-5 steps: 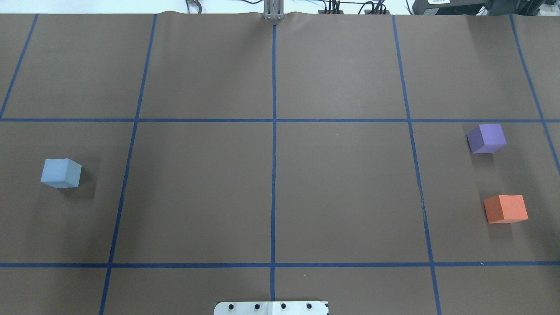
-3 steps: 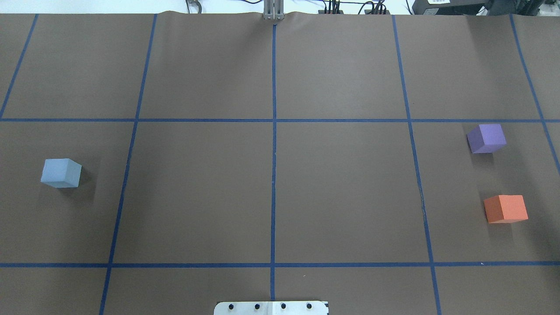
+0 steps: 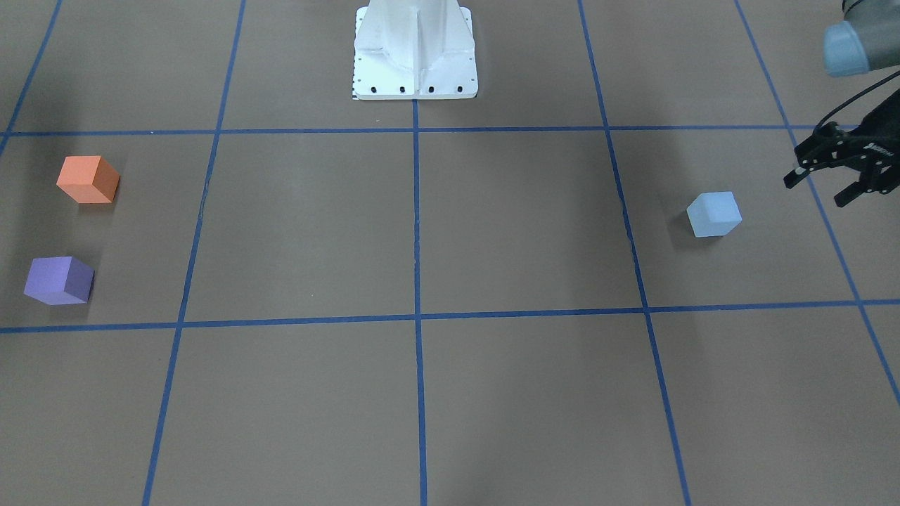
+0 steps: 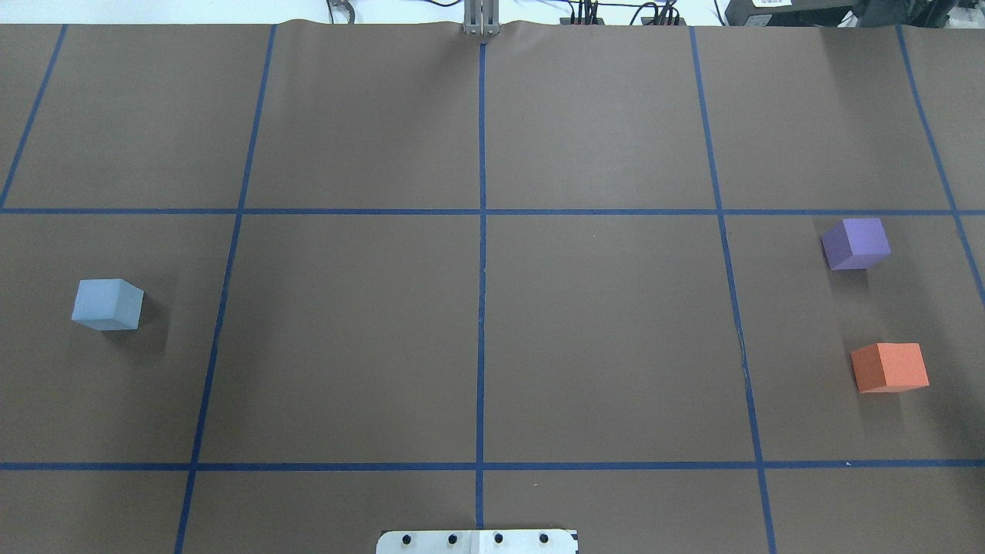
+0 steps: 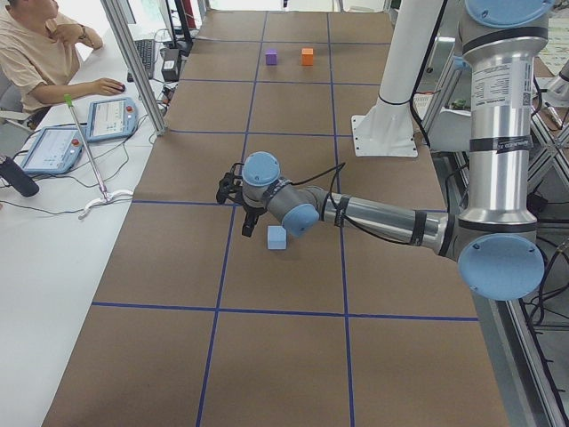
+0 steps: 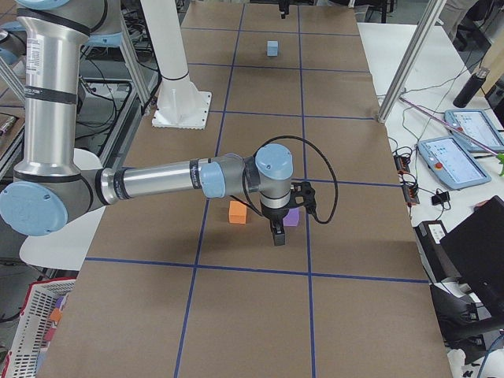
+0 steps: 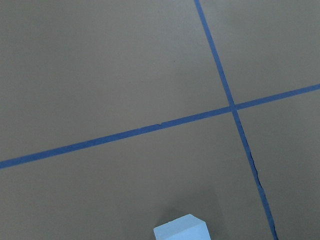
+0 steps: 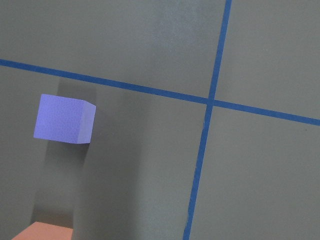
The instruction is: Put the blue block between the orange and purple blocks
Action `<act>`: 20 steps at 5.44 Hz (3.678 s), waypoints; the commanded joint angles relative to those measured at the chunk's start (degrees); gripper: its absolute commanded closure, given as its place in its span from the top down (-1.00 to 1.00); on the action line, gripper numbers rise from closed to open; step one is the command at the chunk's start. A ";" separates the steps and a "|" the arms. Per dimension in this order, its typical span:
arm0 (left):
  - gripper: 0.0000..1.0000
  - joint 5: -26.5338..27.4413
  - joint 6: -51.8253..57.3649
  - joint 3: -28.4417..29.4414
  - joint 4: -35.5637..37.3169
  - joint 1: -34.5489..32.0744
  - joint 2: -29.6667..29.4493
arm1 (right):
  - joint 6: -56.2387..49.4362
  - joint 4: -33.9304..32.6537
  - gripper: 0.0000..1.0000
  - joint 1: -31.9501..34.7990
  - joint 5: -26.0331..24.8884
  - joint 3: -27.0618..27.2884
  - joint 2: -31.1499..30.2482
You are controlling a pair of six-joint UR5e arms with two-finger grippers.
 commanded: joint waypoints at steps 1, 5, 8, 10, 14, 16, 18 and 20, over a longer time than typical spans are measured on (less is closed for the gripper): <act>1.00 11.08 -7.42 0.68 -0.69 8.67 0.38 | -0.07 0.09 1.00 -0.01 -0.05 0.03 -0.14; 1.00 19.11 -14.02 4.80 -0.42 18.01 0.47 | -0.07 0.00 1.00 -0.01 -0.14 -0.05 -0.14; -0.11 19.22 -14.20 4.73 -0.33 19.42 0.47 | -0.16 0.00 1.00 -0.01 -0.14 -0.05 -0.14; -1.00 19.04 -13.58 2.11 -0.16 19.42 0.38 | -0.16 0.00 1.00 -0.09 -0.14 -0.05 -0.14; -1.00 18.95 -23.19 1.50 32.68 28.07 -34.12 | -0.07 2.10 1.00 -0.44 0.03 -0.14 -0.57; -1.00 23.57 -29.66 22.48 32.10 35.82 -55.09 | 0.02 2.37 1.00 -0.53 0.03 -0.32 -0.58; -0.29 23.70 -31.51 23.27 30.87 37.44 -55.43 | 0.02 2.46 1.00 -0.62 0.21 -0.32 -0.49; 1.00 28.51 -31.77 22.92 30.60 38.31 -55.43 | -0.16 4.11 1.00 -0.88 0.21 -0.14 -0.32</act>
